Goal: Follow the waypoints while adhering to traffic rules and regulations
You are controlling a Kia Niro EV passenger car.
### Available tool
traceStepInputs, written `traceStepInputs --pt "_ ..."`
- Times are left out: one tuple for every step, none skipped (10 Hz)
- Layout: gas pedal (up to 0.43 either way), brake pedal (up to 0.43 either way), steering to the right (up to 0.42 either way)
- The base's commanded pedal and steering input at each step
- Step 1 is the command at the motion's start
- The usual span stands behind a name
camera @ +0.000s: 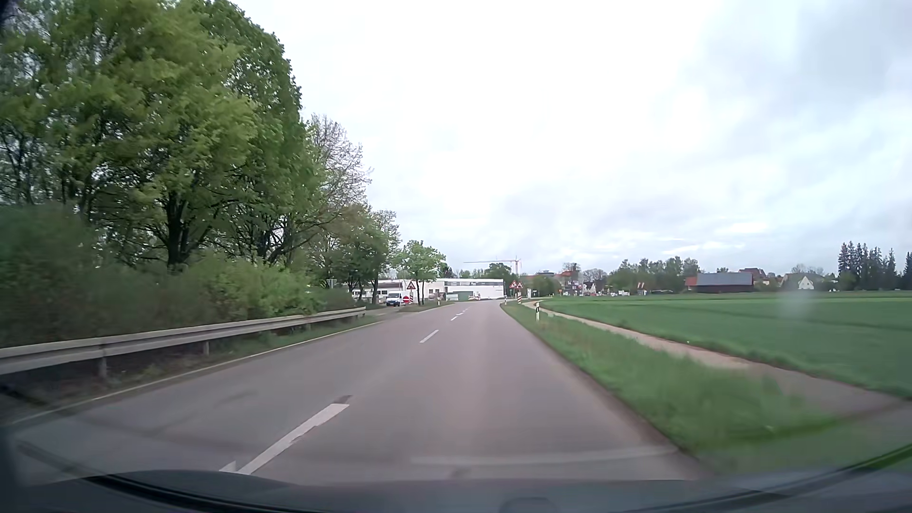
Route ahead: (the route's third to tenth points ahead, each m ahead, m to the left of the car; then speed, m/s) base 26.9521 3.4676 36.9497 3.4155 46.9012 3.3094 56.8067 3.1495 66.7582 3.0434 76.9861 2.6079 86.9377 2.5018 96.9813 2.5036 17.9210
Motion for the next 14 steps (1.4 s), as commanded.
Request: traceStepInputs --pt "0.11 0.0 -0.003" --pt "0.11 0.0 -0.003" --pt "0.11 0.0 -0.003" --pt "0.11 0.0 -0.003" --pt "0.11 0.0 -0.003" --pt "0.11 0.0 -0.003" --pt "0.11 0.0 -0.003" --pt "0.11 0.0 -0.003" --pt "0.11 0.0 -0.003" --pt "0.11 0.0 -0.003" --pt "0.11 0.0 -0.003" --pt "0.11 0.0 -0.003" --pt "0.11 0.0 -0.003" --pt "0.11 0.0 -0.002"
